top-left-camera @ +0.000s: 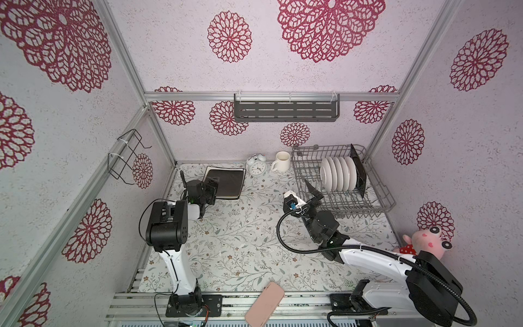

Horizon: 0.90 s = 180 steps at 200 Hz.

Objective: Unload the plates from the dish rack
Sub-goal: Place the plate among the plates.

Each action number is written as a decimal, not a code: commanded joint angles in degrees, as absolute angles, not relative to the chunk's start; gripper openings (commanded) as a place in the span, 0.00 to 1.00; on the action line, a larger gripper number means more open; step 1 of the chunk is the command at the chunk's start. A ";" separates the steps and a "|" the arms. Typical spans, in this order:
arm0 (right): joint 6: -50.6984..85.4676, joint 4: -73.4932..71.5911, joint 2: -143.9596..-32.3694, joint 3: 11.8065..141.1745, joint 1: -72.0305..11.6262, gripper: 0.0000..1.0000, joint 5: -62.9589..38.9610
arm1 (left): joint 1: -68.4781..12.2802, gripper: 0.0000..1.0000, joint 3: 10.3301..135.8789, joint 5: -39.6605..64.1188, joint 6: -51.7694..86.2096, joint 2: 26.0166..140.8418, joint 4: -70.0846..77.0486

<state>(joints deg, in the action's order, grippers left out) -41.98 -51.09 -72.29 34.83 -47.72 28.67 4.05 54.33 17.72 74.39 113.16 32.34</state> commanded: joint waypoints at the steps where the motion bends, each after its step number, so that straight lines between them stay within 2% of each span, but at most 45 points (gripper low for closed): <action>1: -40.68 -53.79 -71.15 35.79 -47.05 0.99 31.58 | 4.09 0.97 51.11 16.85 71.64 113.53 18.69; 59: -34.89 -38.07 -68.65 41.22 -45.80 0.99 32.14 | 4.13 0.97 54.58 17.95 67.45 111.97 10.22; 88: -34.04 -36.72 -66.74 40.27 -45.85 0.99 31.56 | 3.69 0.97 58.38 19.78 66.89 116.07 7.18; 180: -34.54 -35.90 -65.73 38.94 -45.77 0.99 30.80 | 3.69 0.97 64.42 20.95 63.68 116.53 -6.89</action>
